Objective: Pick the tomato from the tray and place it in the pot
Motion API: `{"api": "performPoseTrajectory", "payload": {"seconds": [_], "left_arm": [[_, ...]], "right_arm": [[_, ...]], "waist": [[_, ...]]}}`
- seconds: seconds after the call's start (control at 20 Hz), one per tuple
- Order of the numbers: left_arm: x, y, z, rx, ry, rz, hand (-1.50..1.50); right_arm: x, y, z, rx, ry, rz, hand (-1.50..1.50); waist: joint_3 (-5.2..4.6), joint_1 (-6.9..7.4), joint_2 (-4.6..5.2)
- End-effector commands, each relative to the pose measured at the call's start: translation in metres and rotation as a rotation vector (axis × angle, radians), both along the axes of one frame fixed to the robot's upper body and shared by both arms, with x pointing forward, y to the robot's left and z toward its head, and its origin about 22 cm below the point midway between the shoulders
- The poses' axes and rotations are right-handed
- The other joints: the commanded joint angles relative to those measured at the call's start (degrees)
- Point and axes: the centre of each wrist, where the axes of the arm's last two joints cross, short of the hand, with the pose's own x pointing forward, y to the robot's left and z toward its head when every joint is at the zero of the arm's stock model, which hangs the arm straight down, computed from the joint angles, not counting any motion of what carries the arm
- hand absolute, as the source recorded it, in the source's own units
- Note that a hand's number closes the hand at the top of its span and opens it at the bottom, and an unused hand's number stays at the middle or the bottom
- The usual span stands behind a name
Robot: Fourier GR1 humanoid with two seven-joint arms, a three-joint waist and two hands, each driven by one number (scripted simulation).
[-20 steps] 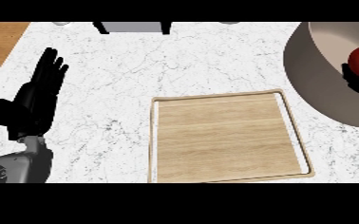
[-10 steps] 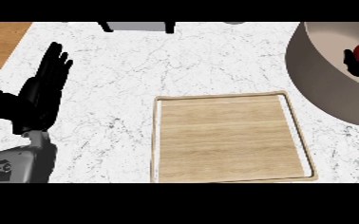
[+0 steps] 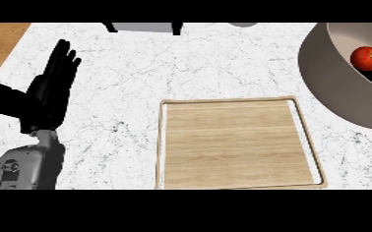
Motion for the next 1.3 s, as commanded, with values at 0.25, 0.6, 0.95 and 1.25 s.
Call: {"api": "performPoseTrajectory", "payload": {"seconds": [0.25, 0.6, 0.95, 1.25], "left_arm": [[-0.003, 0.01, -0.005, 0.001, -0.002, 0.008, 0.0], [0.003, 0.005, -0.004, 0.012, 0.0, 0.007, 0.0], [-0.006, -0.003, 0.008, 0.004, -0.013, 0.015, 0.0], [-0.006, 0.017, -0.004, -0.009, 0.013, 0.004, 0.0]], "right_arm": [[-0.002, -0.007, -0.028, 0.35, -0.069, 0.169, -1.5], [-0.006, -0.035, -0.003, 0.581, -0.299, 0.179, -1.5], [-0.056, -0.087, -0.013, 0.674, -0.324, 0.18, -1.5], [-0.09, -0.122, 0.0, 0.697, -0.317, 0.19, -1.5]], "waist": [[1.81, 0.57, 1.02], [1.78, -0.17, 1.2], [1.74, -0.57, 0.62], [1.79, 0.02, 1.01]]}}
